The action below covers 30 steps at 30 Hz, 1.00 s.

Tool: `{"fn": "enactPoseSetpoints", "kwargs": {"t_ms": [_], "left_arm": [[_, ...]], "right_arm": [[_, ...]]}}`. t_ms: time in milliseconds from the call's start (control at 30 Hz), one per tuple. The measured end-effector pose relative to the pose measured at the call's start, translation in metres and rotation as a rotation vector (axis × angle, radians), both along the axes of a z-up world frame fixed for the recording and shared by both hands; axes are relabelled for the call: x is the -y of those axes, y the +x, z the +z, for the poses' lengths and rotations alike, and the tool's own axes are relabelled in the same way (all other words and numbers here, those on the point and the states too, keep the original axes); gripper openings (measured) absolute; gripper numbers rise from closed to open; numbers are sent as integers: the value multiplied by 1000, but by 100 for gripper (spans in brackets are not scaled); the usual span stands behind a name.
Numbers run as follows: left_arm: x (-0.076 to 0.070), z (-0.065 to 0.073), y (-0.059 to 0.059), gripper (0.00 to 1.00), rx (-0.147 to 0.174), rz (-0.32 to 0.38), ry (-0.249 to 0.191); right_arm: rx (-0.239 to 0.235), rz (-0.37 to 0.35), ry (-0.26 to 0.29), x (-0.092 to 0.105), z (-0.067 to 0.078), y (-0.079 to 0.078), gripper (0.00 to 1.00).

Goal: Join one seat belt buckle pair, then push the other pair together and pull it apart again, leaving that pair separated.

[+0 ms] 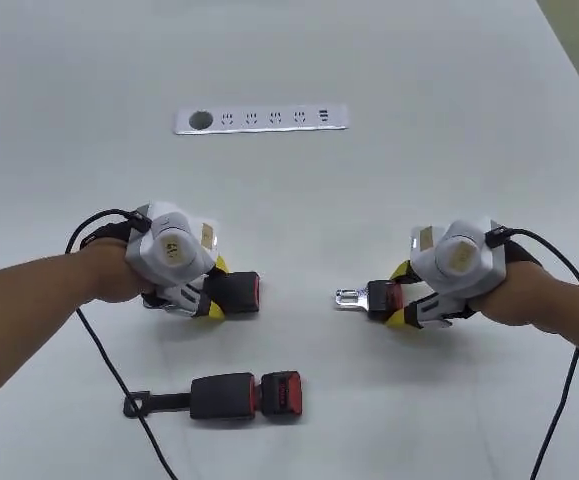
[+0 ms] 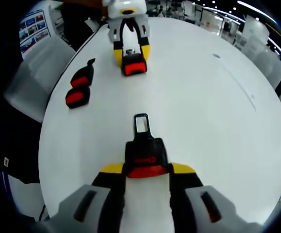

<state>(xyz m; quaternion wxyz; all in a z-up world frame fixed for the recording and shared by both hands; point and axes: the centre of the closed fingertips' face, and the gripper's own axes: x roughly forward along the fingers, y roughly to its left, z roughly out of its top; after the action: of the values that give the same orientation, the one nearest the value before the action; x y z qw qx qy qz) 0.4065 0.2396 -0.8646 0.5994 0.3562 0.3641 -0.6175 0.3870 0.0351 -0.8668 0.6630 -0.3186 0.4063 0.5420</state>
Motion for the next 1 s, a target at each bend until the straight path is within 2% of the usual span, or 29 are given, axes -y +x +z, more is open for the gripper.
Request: {"fn": "enactPoseSetpoints", "kwargs": {"t_ms": [100, 133, 167, 200, 233, 300, 400, 433, 467, 567, 633, 667, 700, 733, 767, 833, 867, 900, 933, 967, 1000], "left_arm": [[-1, 0, 1, 34, 10, 23, 9], [-1, 0, 2, 35, 15, 44, 9], [-3, 1, 5, 37, 26, 93, 13], [-4, 1, 8, 40, 43, 129, 15], [-4, 2, 6, 49, 39, 115, 18], [-1, 8, 0, 64, 31, 131, -23], [0, 21, -1, 65, 37, 195, -77], [0, 24, -2, 67, 33, 218, -94], [0, 27, -3, 72, 33, 241, -110], [-2, 38, -2, 88, 20, 376, -175], [-5, 44, -4, 92, 29, 419, -222], [-9, 45, -6, 94, 27, 438, -218], [-9, 46, -10, 97, -2, 467, -228], [-10, 49, -14, 100, -24, 513, -255], [-14, 52, -11, 100, 3, 542, -269], [-18, 57, -14, 100, -31, 633, -316], [-22, 61, -14, 100, -45, 694, -347], [-24, 68, -14, 100, -32, 740, -390], [-25, 72, -15, 100, -34, 768, -419], [-29, 73, -15, 100, -37, 797, -433], [-35, 74, -17, 100, -33, 824, -429]], "right_arm": [[3, -4, -7, 0, -1, 0, 36], [2, -11, -7, 1, -1, 0, 37], [0, -20, 0, 0, -1, -1, 39], [1, -35, 8, 0, -1, -1, 42], [9, -57, 6, 2, -1, -1, 48], [38, -100, 9, 6, -1, 3, 57], [74, -143, 28, 10, 3, 6, 63], [96, -184, 36, 12, 6, 9, 64], [105, -212, 53, 11, 9, 10, 66], [146, -326, 127, 9, 23, 17, 69], [166, -417, 193, 7, 32, 22, 72], [195, -449, 216, 6, 38, 24, 74], [199, -462, 223, 6, 39, 23, 74], [182, -491, 233, 3, 40, 19, 75], [187, -499, 238, 2, 42, 18, 75], [233, -505, 261, -4, 50, 16, 77], [230, -529, 283, -8, 53, 14, 78], [236, -557, 312, -13, 58, 13, 80], [256, -573, 318, -13, 61, 13, 83], [281, -594, 329, -15, 66, 13, 86], [282, -600, 330, -17, 67, 10, 87]]}}
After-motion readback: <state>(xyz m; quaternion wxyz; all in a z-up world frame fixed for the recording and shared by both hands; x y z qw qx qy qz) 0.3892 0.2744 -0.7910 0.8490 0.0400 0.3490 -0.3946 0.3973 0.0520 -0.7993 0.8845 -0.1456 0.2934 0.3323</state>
